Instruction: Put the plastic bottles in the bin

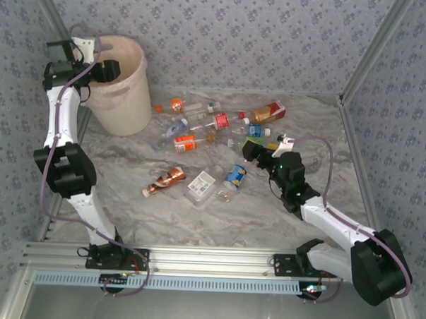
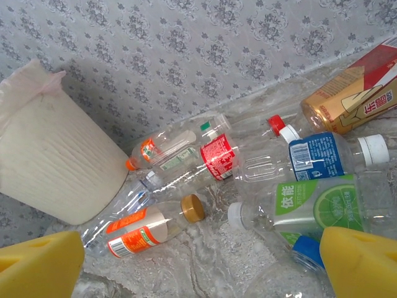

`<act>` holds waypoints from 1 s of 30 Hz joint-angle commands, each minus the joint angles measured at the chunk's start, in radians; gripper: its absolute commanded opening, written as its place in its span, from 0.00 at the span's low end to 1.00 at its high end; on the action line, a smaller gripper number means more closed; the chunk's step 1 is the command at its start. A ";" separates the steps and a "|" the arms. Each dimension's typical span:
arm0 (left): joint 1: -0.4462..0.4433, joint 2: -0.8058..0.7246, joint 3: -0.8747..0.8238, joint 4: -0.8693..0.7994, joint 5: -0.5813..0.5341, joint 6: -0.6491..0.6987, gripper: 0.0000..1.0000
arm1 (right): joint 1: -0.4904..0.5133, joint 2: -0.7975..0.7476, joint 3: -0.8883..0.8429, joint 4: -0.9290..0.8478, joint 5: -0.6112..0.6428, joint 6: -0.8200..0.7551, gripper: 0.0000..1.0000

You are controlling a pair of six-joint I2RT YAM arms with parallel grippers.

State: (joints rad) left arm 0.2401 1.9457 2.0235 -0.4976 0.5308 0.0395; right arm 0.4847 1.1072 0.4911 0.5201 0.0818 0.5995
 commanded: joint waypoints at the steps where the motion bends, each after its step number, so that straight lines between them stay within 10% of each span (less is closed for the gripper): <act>1: -0.001 -0.002 0.033 0.005 0.035 -0.021 0.75 | 0.006 0.006 0.036 -0.004 -0.012 0.014 1.00; 16: -0.093 -0.073 0.064 -0.012 -0.149 -0.076 0.97 | 0.006 0.073 0.147 -0.353 0.079 0.117 1.00; 30: -0.173 -0.197 0.028 0.033 -0.275 -0.182 0.98 | 0.000 0.114 0.152 -0.408 0.077 0.163 1.00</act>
State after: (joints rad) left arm 0.0696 1.8233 2.0506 -0.4911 0.2783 -0.0826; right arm 0.4850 1.2102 0.6247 0.1318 0.1444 0.7410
